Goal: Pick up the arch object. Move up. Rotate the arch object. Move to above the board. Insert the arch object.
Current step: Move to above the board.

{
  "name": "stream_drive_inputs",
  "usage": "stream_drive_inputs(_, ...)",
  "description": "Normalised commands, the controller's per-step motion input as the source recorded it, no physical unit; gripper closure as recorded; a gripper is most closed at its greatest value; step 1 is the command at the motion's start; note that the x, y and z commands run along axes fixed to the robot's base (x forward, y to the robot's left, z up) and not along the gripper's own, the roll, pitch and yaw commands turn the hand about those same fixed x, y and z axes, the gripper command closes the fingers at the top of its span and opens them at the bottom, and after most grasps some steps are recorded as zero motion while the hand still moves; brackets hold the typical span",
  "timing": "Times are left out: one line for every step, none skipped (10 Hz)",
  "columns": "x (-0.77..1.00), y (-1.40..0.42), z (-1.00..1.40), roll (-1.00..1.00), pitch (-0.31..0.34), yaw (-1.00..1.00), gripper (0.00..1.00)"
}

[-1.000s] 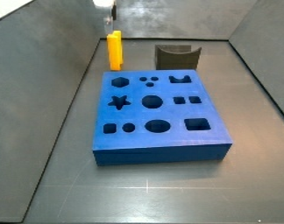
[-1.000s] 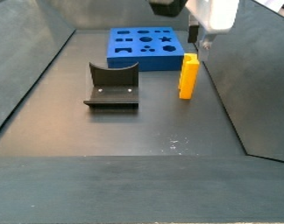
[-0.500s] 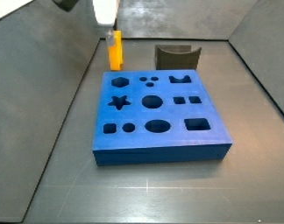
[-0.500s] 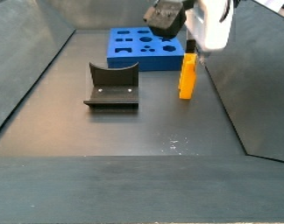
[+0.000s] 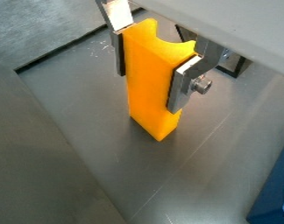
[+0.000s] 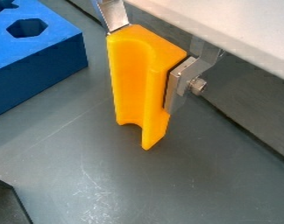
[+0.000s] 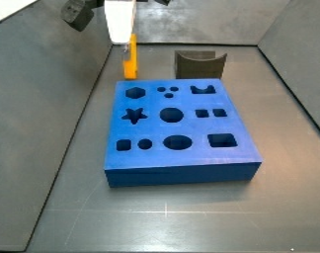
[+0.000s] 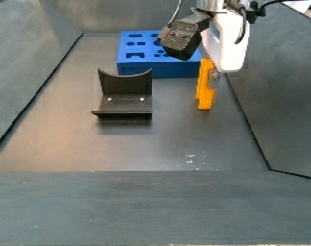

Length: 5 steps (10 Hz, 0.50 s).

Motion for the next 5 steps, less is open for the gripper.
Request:
stream_drive_inputs(0.11,0.11,1.00,0.00,0.415,0.18,1.00)
stream_drive_inputs(0.11,0.11,1.00,0.00,0.418,0.18,1.00)
stream_drive_inputs(0.11,0.10,1.00,0.00,0.350,0.14,1.00)
stream_drive_inputs(0.10,0.09,1.00,0.00,0.258,0.10,1.00)
stream_drive_inputs(0.09,0.09,1.00,0.01,0.176,0.07,1.00)
